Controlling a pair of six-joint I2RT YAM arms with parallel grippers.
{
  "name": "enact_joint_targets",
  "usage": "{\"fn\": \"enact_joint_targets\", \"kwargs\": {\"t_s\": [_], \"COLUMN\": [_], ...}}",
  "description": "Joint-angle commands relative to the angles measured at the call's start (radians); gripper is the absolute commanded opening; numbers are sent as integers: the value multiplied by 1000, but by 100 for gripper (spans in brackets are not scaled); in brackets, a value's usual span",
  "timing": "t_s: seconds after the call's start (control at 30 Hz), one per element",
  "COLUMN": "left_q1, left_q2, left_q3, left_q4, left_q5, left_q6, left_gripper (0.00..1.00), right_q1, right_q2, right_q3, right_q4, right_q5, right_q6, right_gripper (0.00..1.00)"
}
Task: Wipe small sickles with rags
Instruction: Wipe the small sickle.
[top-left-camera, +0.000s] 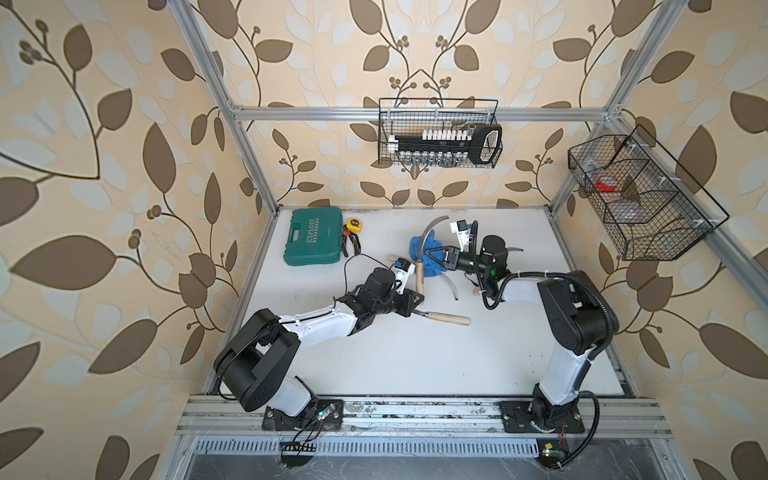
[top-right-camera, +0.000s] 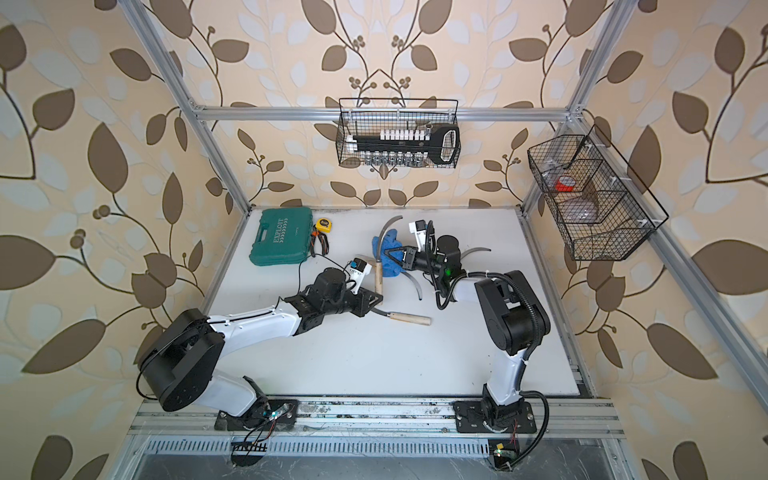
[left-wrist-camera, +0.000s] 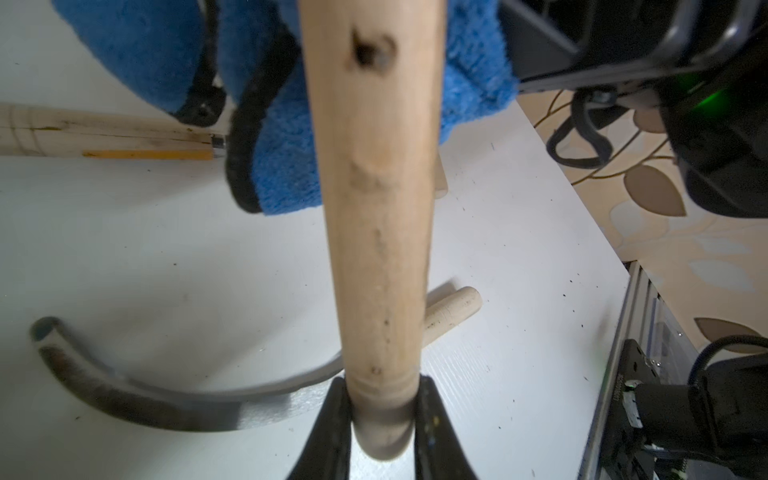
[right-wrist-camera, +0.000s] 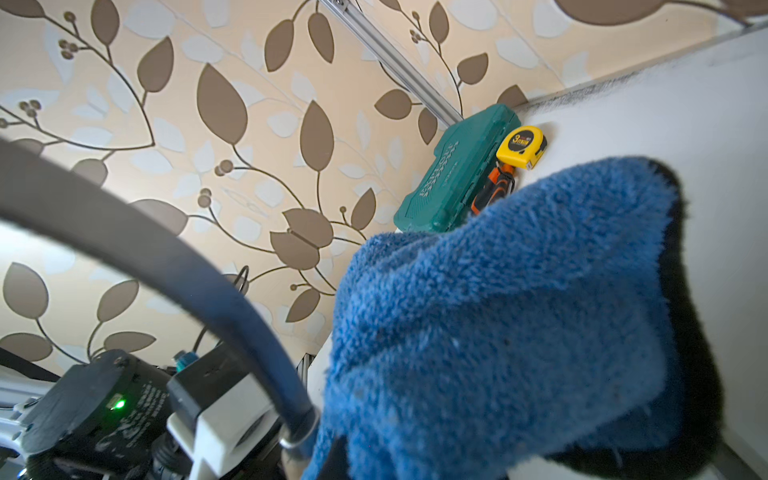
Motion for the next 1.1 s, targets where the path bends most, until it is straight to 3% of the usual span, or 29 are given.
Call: {"fn": "enact_joint_targets", "kwargs": {"t_s": [0.0,0.1,0.67,1.07], "left_q1": [-5,-5,5,8], "left_q2": [-11,4,52,78], "left_q3": [39,29,67,91], "left_q4": [54,77,24,-8], "left_q5": [8,66,39,12], "left_q6": [5,-10,-36,-37], "left_gripper": [0,0,0,0], "right_q1": [14,23,8,-69], "right_q2": [18,22,23,51], "right_q3": [32,63,88,254], "right_q4": [55,42,103,120], "right_q5": [-39,-57,-80,-80], "right_q6": [-14,-12,40,163], "right_gripper": [0,0,0,0]}}
